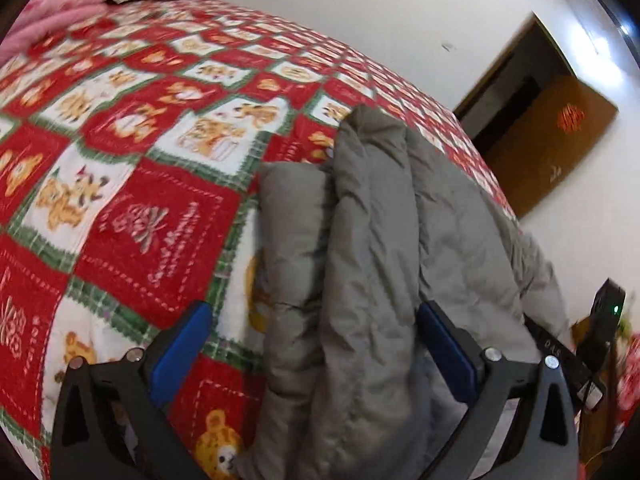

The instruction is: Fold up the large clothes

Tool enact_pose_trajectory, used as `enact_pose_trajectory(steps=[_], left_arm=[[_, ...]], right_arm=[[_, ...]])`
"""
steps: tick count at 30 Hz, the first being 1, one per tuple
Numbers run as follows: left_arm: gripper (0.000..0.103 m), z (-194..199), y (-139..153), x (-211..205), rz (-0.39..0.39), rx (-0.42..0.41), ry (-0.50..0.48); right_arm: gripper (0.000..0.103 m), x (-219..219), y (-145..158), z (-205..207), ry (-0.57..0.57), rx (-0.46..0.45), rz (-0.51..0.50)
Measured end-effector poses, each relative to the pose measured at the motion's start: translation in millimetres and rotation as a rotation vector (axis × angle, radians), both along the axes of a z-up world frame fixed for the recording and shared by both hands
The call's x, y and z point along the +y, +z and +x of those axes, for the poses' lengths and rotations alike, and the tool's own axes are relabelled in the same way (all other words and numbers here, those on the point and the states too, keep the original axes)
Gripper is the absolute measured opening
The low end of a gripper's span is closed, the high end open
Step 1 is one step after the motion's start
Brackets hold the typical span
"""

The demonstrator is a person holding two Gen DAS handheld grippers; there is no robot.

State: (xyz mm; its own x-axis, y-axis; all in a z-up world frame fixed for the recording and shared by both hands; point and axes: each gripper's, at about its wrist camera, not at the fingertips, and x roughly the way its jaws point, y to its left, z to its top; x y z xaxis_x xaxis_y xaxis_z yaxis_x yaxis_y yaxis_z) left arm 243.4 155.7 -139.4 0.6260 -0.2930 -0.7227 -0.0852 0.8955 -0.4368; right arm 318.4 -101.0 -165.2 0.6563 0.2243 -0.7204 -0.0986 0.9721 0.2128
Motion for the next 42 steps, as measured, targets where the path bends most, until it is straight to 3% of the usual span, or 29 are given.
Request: enact_pose_trajectory(steps=[2,5,7,8,9,10,13,19,22,24,27,29,30,33,37,42], left_arm=[[0.103,3,-1,-5,-0.019,-0.021,-0.018],[0.1,6,-2,-5,-0.146,-0.054,-0.067],[0.08,11,-6,-8,-0.232,-0.047,-0.102],[0.076,13,-9,-11,-0.257,-0.04,-0.104],[0.063,14,-10,-14,-0.272,-0.047,-0.106],[0.042,15,-10,-16,-0.298,-0.053,-0.127],[0.024,17,-6,-21,-0.376,-0.068,-0.143],[0.018,6,61,-40,-0.438,-0.208,-0.23],[0.017,-2,97,-61,-0.394,-0.268,-0.295],[0.017,-11,123,-74,-0.359,-0.312,-0.349],[0.018,-26,148,-98,-0.189,-0.344,-0.42],[0.018,-34,150,-126,0.056,-0.334,-0.435],[0.018,-39,148,-133,0.108,-0.335,-0.446],[0.018,-55,154,-137,0.098,-0.366,-0.486],[0.019,-55,153,-163,0.189,-0.378,-0.506],[0.021,-55,123,-215,0.295,-0.337,-0.576]], right_arm=[[0.014,-2,-3,0,-0.002,-0.003,0.01],[0.014,-8,-6,1,0.002,-0.001,0.037],[0.014,-9,-7,2,0.002,0.0,0.056],[0.014,-11,-8,2,0.001,0.0,0.064],[0.014,-10,-8,3,0.0,0.002,0.07],[0.014,-11,-8,4,-0.001,0.004,0.075],[0.014,-13,-10,8,-0.001,0.014,0.097],[0.015,-12,-11,12,-0.016,0.066,0.143],[0.016,-9,-12,9,-0.051,0.129,0.277],[0.016,3,-17,0,-0.053,0.184,0.45],[0.015,40,-31,-14,0.026,0.261,0.67],[0.014,67,-31,-16,0.112,0.278,0.647],[0.014,71,-29,-14,0.129,0.285,0.609],[0.014,53,-10,-17,0.191,0.306,0.574],[0.014,-12,27,-51,0.162,0.198,0.536],[0.014,-120,59,-103,-0.037,0.071,0.416]])
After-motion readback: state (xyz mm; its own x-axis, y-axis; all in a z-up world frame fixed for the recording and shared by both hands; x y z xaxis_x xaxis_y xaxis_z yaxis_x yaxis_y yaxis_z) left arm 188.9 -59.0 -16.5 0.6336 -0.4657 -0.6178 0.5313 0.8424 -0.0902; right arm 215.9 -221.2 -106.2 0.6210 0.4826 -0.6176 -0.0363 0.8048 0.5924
